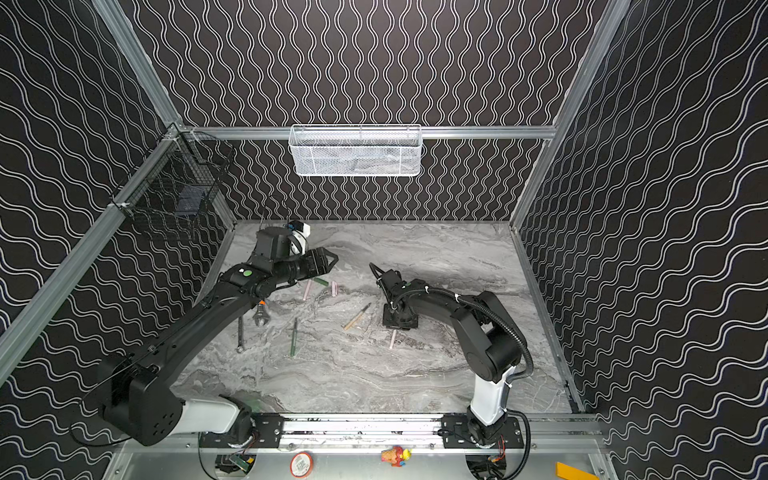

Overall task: Insert the pens into the pen caps
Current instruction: 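Close the right gripper on the pink pen and lift it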

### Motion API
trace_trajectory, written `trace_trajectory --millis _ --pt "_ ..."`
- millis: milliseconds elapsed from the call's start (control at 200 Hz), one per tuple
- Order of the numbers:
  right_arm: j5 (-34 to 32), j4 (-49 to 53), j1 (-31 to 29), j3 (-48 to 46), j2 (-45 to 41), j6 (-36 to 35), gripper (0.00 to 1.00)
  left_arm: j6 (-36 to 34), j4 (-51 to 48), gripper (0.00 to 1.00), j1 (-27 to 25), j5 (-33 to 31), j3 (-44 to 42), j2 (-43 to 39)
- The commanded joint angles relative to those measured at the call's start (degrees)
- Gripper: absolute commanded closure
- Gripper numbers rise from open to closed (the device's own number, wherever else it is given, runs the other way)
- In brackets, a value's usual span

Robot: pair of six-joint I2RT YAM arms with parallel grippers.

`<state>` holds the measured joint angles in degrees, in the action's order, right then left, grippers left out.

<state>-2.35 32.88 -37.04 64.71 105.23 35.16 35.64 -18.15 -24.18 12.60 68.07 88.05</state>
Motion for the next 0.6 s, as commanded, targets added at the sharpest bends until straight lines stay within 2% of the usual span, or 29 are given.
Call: trace_trajectory --millis 0,335,455,596 --pt "-1.79 -1.12 0.03 -1.59 0.45 2.34 0.84 -1.18 0.27 0.31 -0.06 -0.54 0.47 -0.04" --pt "-1.85 -7.7 0.25 -5.55 -6.85 4.32 0.91 -1.36 1.06 0.31 -0.25 -0.36 0.14 0.15" --pt "-5.05 -9.87 0.37 -6.16 -10.66 3.58 0.92 -1.95 3.09 0.31 -0.25 1.91 -0.5 0.08" --pt "-8.95 -13.02 0.69 -6.94 -15.13 2.17 0.92 -2.46 10.01 0.32 -0.34 6.09 -3.13 -0.82"
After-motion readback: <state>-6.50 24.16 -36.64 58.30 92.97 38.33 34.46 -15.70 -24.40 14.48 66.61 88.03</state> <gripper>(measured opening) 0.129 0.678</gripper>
